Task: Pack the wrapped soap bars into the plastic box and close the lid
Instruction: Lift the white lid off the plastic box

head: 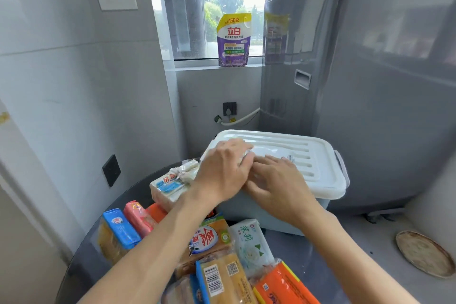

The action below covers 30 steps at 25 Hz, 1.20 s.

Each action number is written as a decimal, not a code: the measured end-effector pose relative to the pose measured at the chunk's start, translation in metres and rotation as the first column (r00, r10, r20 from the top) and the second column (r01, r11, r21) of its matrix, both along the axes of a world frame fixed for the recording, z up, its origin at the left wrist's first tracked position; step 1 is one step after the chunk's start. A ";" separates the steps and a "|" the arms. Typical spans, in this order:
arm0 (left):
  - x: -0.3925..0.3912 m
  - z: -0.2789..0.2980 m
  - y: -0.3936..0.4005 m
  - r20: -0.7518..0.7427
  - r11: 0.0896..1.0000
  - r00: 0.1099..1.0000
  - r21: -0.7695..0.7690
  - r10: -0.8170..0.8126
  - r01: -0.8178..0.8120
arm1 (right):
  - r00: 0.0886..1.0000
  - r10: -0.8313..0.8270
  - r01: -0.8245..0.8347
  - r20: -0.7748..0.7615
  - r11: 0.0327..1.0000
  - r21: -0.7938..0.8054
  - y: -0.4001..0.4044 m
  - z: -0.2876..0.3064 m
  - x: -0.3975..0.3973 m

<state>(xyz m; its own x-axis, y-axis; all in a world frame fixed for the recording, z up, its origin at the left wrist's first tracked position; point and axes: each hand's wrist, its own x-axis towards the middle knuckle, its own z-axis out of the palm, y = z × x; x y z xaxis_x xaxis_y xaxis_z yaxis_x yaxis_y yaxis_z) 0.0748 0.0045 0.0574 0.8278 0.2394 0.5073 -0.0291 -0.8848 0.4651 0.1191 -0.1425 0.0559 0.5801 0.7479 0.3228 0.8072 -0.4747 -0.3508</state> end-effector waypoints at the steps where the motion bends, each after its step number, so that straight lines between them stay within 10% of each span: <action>1: 0.002 -0.003 -0.013 -0.079 0.998 0.995 0.011 -0.061 0.062 | 0.993 0.020 -0.005 -0.112 0.991 0.133 -0.009 0.002 0.005; 4: 0.009 -0.019 -0.018 -0.094 0.983 0.995 0.185 0.022 -0.004 | 0.928 -0.361 0.370 -0.088 0.879 0.301 -0.049 -0.005 0.030; 7: 0.013 -0.023 -0.010 -0.085 0.976 0.994 0.209 0.072 -0.053 | 0.678 -0.670 0.731 -0.304 0.659 0.177 -0.098 -0.013 0.063; 10: 0.015 -0.023 -0.013 -0.094 0.976 0.992 0.210 0.084 -0.063 | 0.559 -0.363 0.730 -0.745 0.642 0.236 -0.107 -0.013 0.073; 14: 0.012 -0.022 -0.015 -0.084 0.972 0.992 0.225 0.091 -0.070 | 0.623 -0.477 0.723 -0.620 0.653 0.223 -0.096 -0.016 0.078; 18: 0.011 -0.021 -0.014 -0.099 0.982 0.992 0.182 0.075 -0.056 | 0.373 -0.234 0.735 -0.898 0.665 0.133 -0.111 -0.029 0.081; 21: 0.007 -0.017 -0.013 -0.066 0.993 0.997 0.112 0.046 -0.038 | 0.562 -0.453 0.712 -0.692 0.691 0.126 -0.109 -0.039 0.082; 24: -0.006 -0.028 0.002 0.036 0.928 0.929 -0.070 0.370 -0.367 | 0.728 -0.501 0.655 -0.468 0.710 0.259 -0.100 -0.023 0.073; 30: -0.011 -0.035 0.017 -0.184 0.695 0.914 -0.600 0.361 -0.395 | 0.628 -0.390 0.685 -0.673 0.688 0.241 -0.073 -0.025 0.065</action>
<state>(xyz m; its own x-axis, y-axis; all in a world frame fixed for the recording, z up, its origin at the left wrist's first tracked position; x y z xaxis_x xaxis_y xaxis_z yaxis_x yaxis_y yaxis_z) 0.0633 0.0215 0.0222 0.6170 0.7807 0.0993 0.2815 -0.3367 0.8986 0.1842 -0.2152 0.0306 0.9958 0.0903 0.0157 0.0528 -0.4260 -0.9032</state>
